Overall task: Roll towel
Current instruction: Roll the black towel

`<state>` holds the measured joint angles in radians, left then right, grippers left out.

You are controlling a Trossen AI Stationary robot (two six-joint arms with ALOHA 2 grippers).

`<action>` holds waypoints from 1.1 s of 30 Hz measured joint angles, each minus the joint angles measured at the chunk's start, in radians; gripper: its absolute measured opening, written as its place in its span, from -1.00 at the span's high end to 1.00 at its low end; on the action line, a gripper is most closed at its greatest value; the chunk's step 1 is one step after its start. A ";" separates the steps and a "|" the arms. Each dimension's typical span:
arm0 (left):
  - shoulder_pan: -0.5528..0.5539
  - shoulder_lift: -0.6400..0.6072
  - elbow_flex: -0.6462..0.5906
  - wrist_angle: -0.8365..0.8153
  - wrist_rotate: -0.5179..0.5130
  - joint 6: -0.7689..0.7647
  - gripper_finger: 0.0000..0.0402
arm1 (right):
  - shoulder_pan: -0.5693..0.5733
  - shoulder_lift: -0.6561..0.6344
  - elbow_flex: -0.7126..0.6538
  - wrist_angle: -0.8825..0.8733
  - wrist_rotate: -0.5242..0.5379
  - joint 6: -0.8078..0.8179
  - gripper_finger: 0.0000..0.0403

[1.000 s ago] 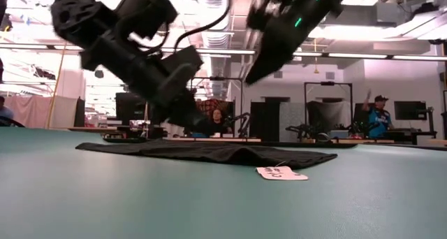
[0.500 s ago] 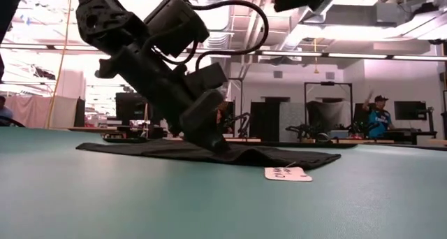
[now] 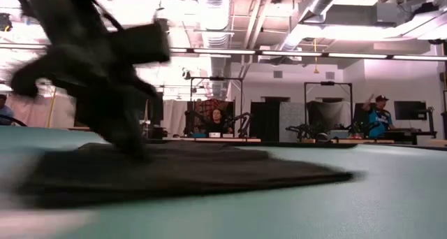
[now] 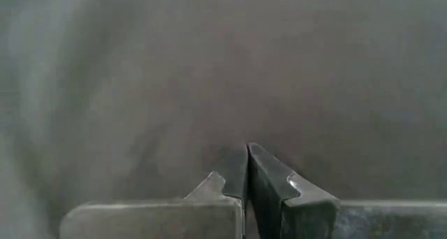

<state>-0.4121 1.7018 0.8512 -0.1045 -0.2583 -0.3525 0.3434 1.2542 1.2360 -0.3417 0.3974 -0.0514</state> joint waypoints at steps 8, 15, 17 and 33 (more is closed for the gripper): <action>-0.125 -0.475 0.010 0.050 -0.290 -0.040 1.00 | 0.098 -0.007 0.424 -0.129 0.193 -0.336 0.45; -0.241 -0.726 0.142 0.203 -0.740 0.183 1.00 | 0.102 -0.007 0.836 -0.250 0.299 -0.537 0.45; -0.278 -0.751 0.216 0.332 -0.862 0.331 1.00 | 0.102 -0.009 0.964 -0.324 0.377 -0.578 0.45; -0.320 -0.560 0.433 -0.036 -1.243 0.325 1.00 | 0.102 -0.241 0.591 -0.773 -0.090 0.179 0.45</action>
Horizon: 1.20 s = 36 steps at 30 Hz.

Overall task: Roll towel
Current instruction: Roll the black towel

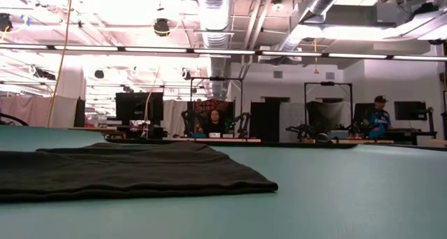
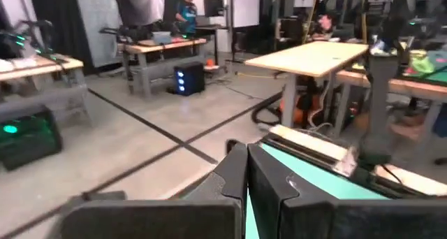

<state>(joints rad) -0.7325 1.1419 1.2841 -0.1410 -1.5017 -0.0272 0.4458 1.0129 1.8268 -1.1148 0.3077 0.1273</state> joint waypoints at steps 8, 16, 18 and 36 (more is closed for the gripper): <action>-0.008 0.121 -0.284 -0.188 0.347 -0.777 1.00 | 0.131 0.201 -0.525 0.708 -0.121 -0.132 0.45; -0.095 0.440 -0.342 0.713 0.646 -0.415 1.00 | 0.387 0.389 -0.521 1.058 -0.065 -0.192 0.45; -0.119 0.535 -0.303 0.914 0.662 -0.262 1.00 | 0.431 0.455 -0.523 1.095 -0.042 -0.211 0.45; -0.066 0.688 0.781 0.209 0.620 0.402 1.00 | 0.619 0.560 -0.197 1.038 0.266 -0.492 0.45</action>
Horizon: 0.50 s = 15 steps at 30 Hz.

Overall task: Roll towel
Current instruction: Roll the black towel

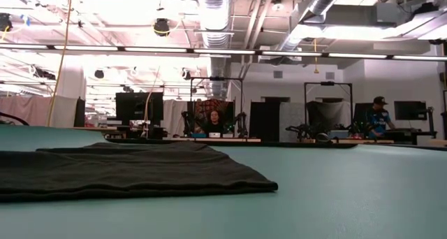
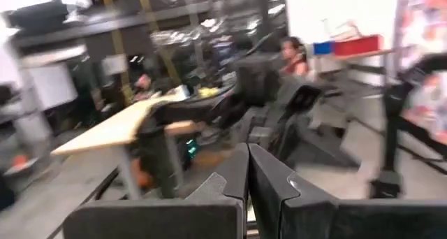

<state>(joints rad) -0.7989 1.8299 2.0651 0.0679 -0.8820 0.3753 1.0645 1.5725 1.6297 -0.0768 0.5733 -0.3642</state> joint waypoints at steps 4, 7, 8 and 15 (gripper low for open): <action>0.049 -0.003 0.254 -0.277 -0.114 -0.129 1.00 | 0.061 -0.144 0.073 -0.048 0.173 0.020 0.45; 0.064 -0.053 0.252 -0.312 -0.202 -0.196 1.00 | 0.103 -0.230 0.082 -0.053 0.235 0.069 0.45; 0.060 -0.074 0.227 -0.294 -0.252 -0.209 1.00 | 0.117 -0.252 0.081 -0.055 0.258 0.092 0.45; 0.050 -0.154 0.208 -0.275 -0.652 -0.158 1.00 | 0.233 -0.346 0.081 0.008 0.609 0.131 0.45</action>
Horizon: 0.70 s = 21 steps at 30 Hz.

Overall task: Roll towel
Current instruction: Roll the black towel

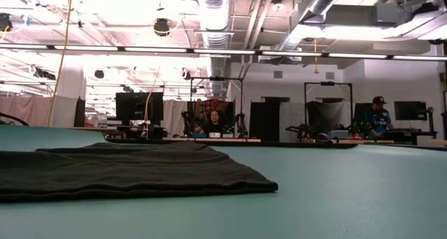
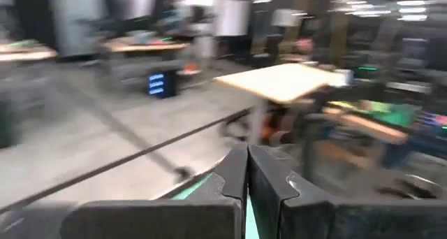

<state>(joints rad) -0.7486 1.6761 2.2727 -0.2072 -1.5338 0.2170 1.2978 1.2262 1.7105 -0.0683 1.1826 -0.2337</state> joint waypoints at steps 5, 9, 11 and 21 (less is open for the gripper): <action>-0.011 -0.043 0.044 0.064 -0.036 0.113 1.00 | 0.027 -0.014 0.000 0.145 0.190 -0.180 0.45; -0.048 -0.067 0.074 0.116 -0.038 0.190 1.00 | 0.022 -0.012 0.003 0.367 0.247 -0.423 0.45; -0.073 -0.074 0.084 0.122 -0.038 0.232 1.00 | 0.022 -0.008 0.033 0.491 0.258 -0.560 0.45; -0.185 -0.093 0.079 0.192 -0.037 0.352 1.00 | 0.077 0.039 0.329 0.521 0.193 -0.851 0.45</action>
<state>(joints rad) -0.9336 1.5834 2.3519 -0.0154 -1.5708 0.5694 1.3749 1.2656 2.0390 0.4523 1.3755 -1.0843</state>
